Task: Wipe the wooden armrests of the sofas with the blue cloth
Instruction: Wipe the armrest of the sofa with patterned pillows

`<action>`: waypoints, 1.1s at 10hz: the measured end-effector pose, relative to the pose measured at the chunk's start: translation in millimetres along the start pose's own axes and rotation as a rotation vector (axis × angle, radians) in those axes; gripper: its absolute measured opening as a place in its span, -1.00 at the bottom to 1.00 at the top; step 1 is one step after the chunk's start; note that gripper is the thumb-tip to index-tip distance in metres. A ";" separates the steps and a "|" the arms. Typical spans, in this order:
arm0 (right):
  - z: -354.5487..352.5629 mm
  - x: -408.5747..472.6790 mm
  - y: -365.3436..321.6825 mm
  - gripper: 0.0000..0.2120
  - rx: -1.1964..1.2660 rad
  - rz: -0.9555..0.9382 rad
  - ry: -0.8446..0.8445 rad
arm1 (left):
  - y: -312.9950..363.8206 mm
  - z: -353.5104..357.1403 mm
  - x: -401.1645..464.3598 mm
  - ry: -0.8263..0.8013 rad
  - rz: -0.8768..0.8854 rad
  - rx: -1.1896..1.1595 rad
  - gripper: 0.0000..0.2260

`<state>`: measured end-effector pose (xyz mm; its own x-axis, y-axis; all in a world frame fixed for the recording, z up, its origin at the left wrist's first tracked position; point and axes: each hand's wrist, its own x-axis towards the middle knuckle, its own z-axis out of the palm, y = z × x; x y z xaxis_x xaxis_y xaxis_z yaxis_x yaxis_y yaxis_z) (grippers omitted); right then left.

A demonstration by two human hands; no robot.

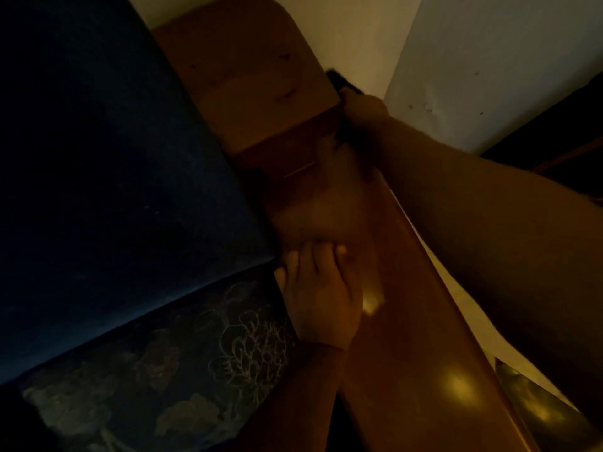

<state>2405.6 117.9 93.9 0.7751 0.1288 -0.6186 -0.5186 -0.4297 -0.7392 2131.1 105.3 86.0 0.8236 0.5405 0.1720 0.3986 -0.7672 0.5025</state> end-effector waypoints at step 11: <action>7.0 -103.3 90.8 -0.53 -1.106 -1.068 0.093 | 4.7 -1.9 3.6 -0.034 -0.140 -0.199 -0.73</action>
<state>2275.9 71.8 88.8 0.6400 0.7615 0.1032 0.7606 -0.6086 -0.2261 2135.2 104.3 90.5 0.7806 0.6219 0.0620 0.4247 -0.6007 0.6774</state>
